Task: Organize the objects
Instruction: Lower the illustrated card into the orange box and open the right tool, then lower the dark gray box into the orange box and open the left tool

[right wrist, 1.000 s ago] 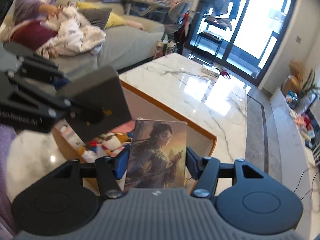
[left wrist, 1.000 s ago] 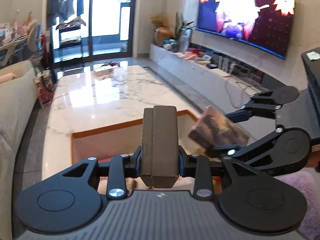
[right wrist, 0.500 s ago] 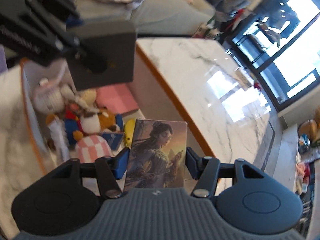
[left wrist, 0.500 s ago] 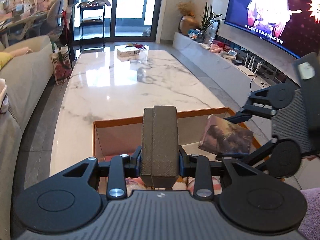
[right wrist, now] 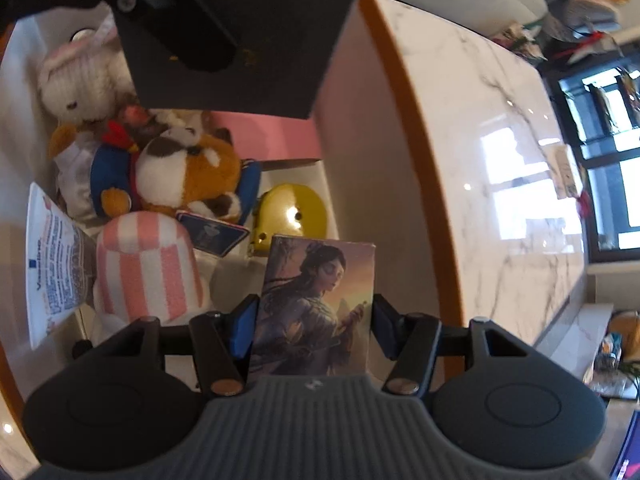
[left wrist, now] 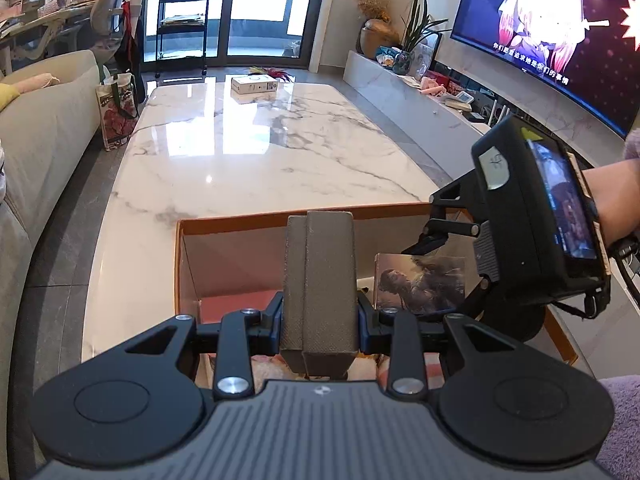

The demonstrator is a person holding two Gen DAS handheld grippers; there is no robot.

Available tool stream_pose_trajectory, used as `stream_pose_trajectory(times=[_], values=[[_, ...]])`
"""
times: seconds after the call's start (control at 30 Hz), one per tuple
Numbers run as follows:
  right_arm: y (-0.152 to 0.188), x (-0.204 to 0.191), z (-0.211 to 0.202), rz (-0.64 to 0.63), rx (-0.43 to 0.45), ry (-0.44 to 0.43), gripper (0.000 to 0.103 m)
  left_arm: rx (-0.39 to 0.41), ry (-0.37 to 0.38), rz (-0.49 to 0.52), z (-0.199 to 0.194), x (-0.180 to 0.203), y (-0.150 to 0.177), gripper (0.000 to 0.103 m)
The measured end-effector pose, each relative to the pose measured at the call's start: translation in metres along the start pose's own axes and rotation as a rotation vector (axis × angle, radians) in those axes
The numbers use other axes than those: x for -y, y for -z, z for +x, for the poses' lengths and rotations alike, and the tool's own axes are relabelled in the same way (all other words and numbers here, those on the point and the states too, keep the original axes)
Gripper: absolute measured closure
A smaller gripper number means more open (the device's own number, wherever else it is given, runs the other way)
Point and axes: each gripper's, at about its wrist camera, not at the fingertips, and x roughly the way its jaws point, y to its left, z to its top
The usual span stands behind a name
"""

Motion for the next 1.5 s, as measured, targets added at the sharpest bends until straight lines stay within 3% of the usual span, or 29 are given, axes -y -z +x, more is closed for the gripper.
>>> stream_pose_trajectory(times=[0.17, 0.4, 0.67, 0.83, 1.0, 1.17, 1.27, 1.43, 1.5], values=[[0.000, -0.007, 0.013, -0.052, -0.052, -0.002, 0.042, -0.011, -0.004, -0.011, 0.001, 0.000, 0.000, 0.065], [-0.004, 0.008, 0.020, -0.010, -0.117, -0.098, 0.042, -0.016, -0.004, -0.005, -0.004, 0.004, 0.000, 0.065], [0.007, 0.014, 0.001, 0.036, -0.073, 0.007, 0.042, -0.013, 0.000, 0.010, -0.006, 0.011, -0.009, 0.065], [0.043, 0.023, -0.048, 0.275, 0.100, 0.124, 0.040, -0.004, 0.025, 0.032, -0.001, 0.023, -0.019, 0.065], [0.088, 0.018, -0.085, 0.565, 0.192, 0.271, 0.040, -0.018, 0.070, 0.039, 0.020, 0.047, -0.028, 0.065], [0.147, 0.018, -0.111, 0.914, 0.345, 0.357, 0.040, -0.041, 0.092, -0.028, 0.054, 0.076, -0.035, 0.065], [0.165, 0.013, -0.105, 1.062, 0.367, 0.373, 0.040, -0.063, 0.116, -0.094, 0.078, 0.089, -0.038, 0.065], [0.184, -0.005, -0.093, 1.182, 0.410, 0.362, 0.040, -0.073, 0.119, -0.179, 0.107, 0.102, -0.039, 0.065], [0.189, -0.011, -0.088, 1.215, 0.420, 0.358, 0.040, -0.102, 0.152, -0.236, 0.120, 0.102, -0.038, 0.065]])
